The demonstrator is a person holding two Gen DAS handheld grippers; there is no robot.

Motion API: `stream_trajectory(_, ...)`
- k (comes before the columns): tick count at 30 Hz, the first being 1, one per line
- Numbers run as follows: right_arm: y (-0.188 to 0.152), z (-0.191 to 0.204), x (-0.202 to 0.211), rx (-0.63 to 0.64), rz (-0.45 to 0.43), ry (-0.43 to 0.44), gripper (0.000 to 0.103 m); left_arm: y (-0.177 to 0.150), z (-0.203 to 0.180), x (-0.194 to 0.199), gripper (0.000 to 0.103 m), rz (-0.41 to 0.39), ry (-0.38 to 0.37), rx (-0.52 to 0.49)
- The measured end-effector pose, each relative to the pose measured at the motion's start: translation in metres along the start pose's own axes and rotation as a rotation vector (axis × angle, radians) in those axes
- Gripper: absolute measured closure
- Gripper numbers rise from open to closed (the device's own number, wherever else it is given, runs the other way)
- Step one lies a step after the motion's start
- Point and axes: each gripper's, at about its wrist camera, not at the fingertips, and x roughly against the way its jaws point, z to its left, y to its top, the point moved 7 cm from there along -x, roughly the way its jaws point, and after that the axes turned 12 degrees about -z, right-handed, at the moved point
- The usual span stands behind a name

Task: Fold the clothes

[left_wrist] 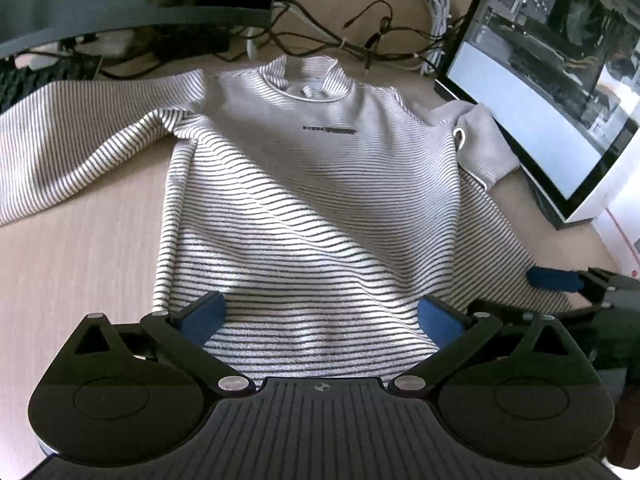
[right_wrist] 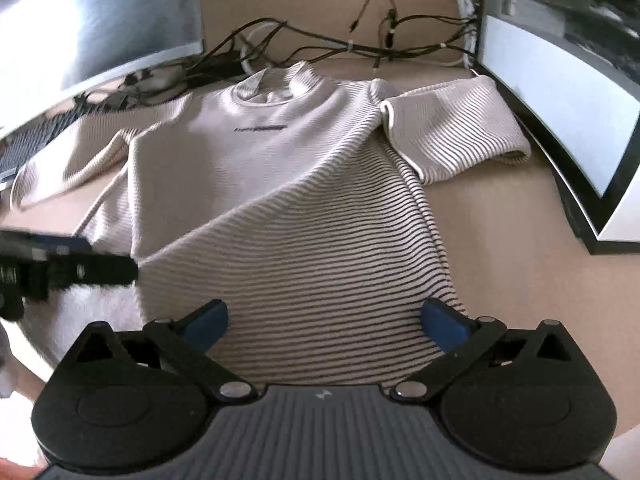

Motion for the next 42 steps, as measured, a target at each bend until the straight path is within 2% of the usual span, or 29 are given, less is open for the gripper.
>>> stream_trajectory(6, -0.001, -0.005, 0.004, 0.013, -0.009, 0.026, 0.0, -0.008, -0.012, 0.008, 0.0, -0.044, 0.074, -0.027)
stream_trajectory(10, 0.0, -0.025, 0.026, -0.081, -0.021, 0.036, 0.0, -0.021, -0.028, 0.041, 0.0, -0.081, 0.123, -0.01)
stream_trajectory(15, -0.017, -0.044, 0.089, -0.127, -0.1, 0.02, 0.0, -0.042, -0.052, 0.105, 0.0, -0.143, 0.213, 0.009)
stream_trajectory(19, -0.026, -0.017, 0.146, -0.085, -0.2, 0.014, 0.0, -0.059, -0.075, 0.153, 0.0, -0.193, 0.264, 0.02)
stream_trajectory(22, -0.035, -0.001, 0.186, -0.041, -0.299, -0.014, 0.0, -0.071, -0.1, 0.185, 0.0, -0.265, 0.266, -0.021)
stream_trajectory(24, -0.044, 0.007, 0.208, -0.025, -0.341, -0.043, 0.0, -0.079, -0.114, 0.197, 0.0, -0.284, 0.268, -0.037)
stream_trajectory(31, -0.052, 0.003, 0.244, -0.002, -0.355, -0.062, 0.0, -0.089, -0.138, 0.217, 0.0, -0.273, 0.256, -0.023)
stream_trajectory(42, -0.07, 0.011, 0.248, -0.022, -0.299, -0.006, 0.0, -0.104, -0.139, 0.228, 0.0, -0.248, 0.305, -0.015)
